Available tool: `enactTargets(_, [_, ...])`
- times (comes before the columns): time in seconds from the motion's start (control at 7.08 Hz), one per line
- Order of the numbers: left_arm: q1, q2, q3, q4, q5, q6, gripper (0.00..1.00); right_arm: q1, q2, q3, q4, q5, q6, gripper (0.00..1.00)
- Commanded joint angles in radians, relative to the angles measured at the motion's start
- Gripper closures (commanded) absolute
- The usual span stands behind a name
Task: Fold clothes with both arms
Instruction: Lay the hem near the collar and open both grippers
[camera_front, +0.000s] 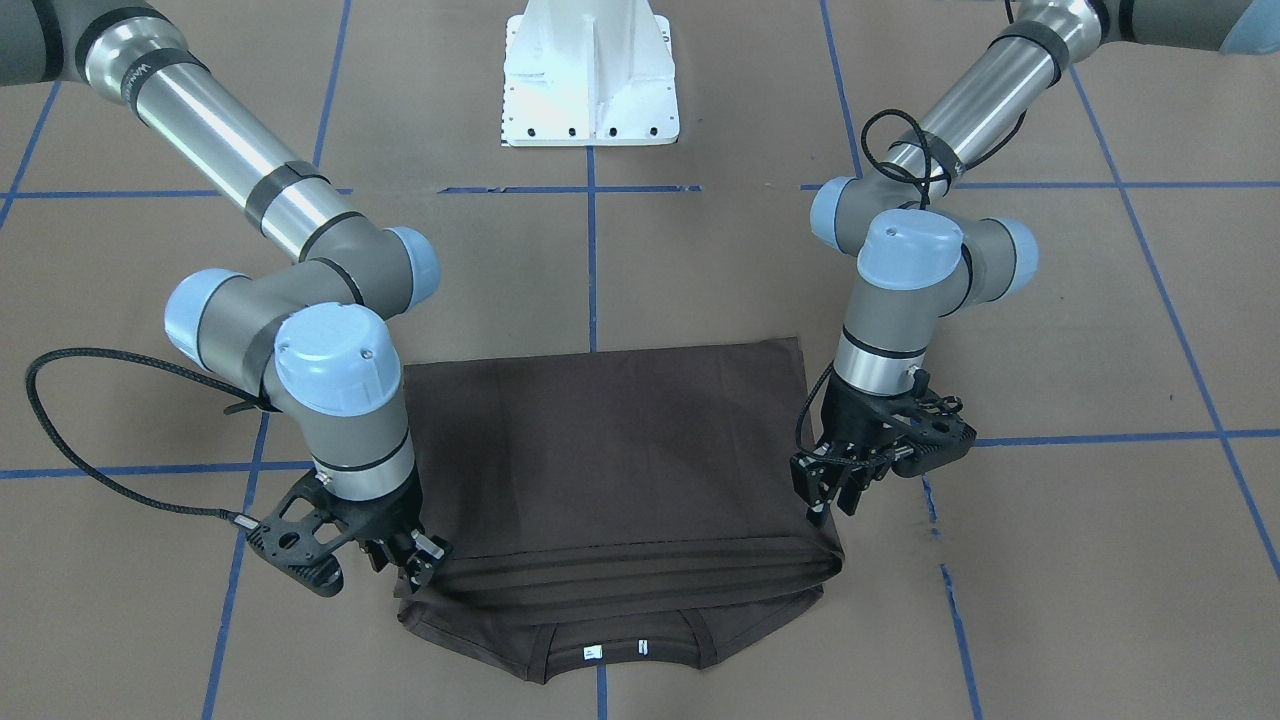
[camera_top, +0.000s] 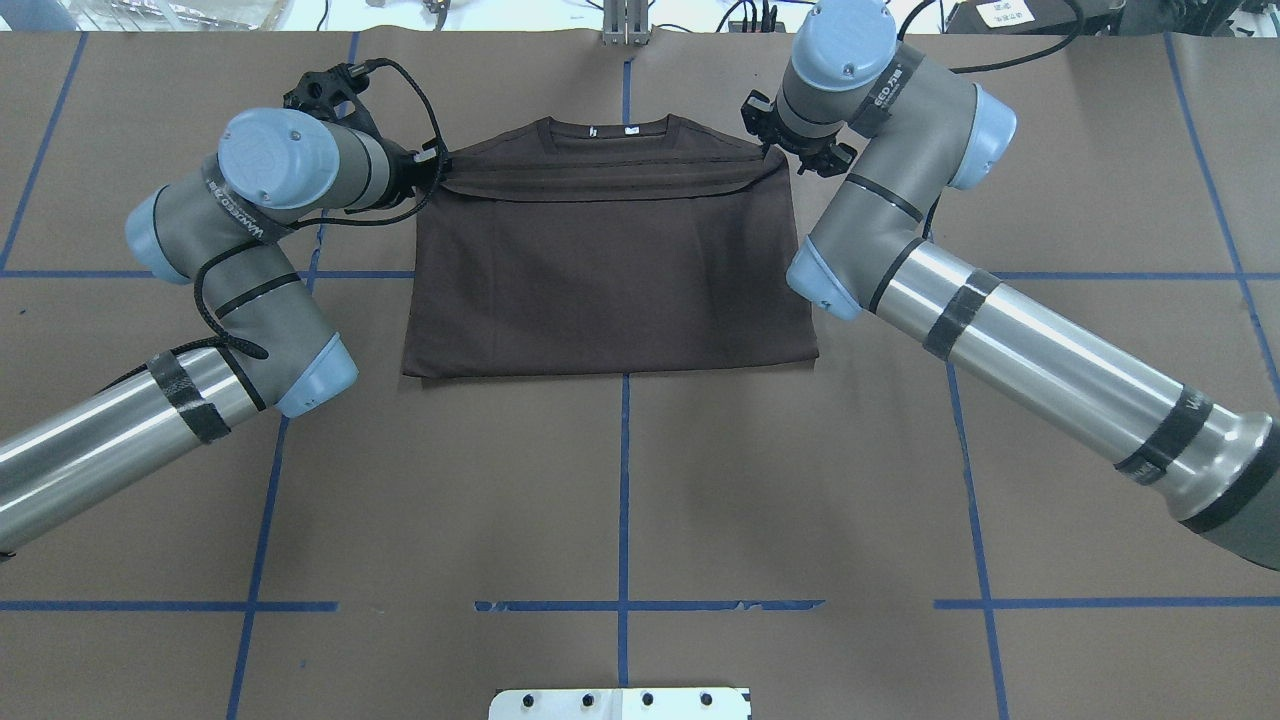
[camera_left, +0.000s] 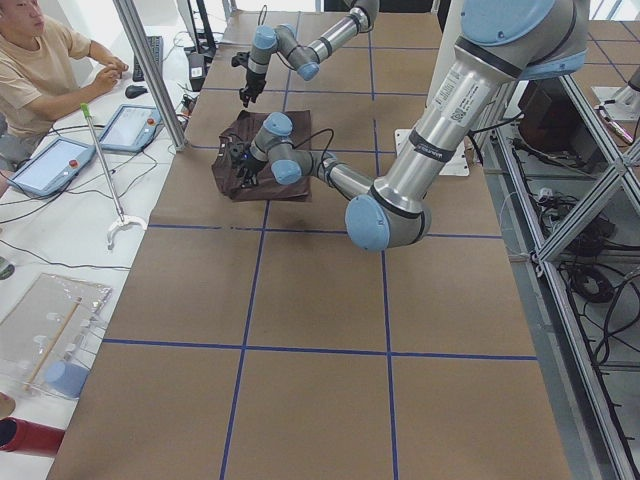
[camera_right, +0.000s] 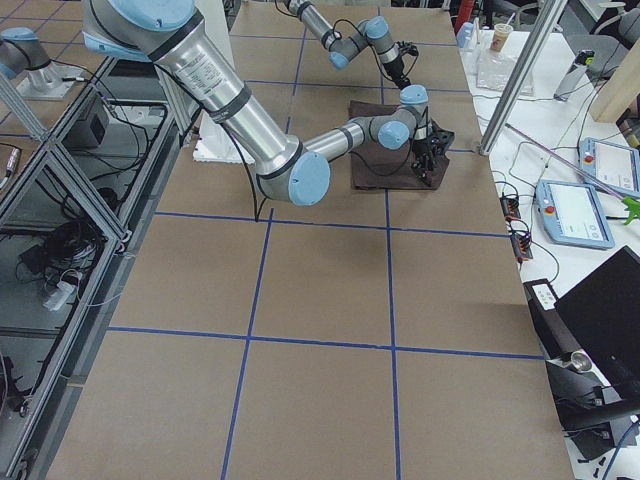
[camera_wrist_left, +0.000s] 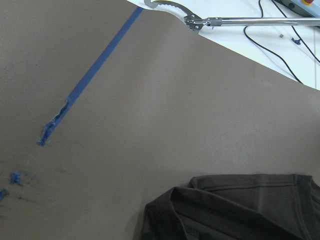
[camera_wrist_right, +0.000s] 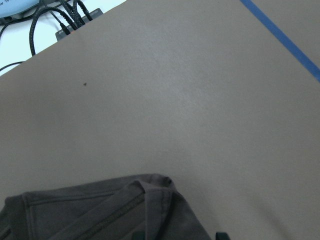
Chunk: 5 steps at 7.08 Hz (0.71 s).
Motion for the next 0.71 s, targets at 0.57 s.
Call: enactTargets(0.57, [-0.002, 0.012, -0.013, -0.106, -0.110, 0.017, 0.47, -0.111, -0.393, 0.478, -0.002, 0.032, 0.249, 0.27])
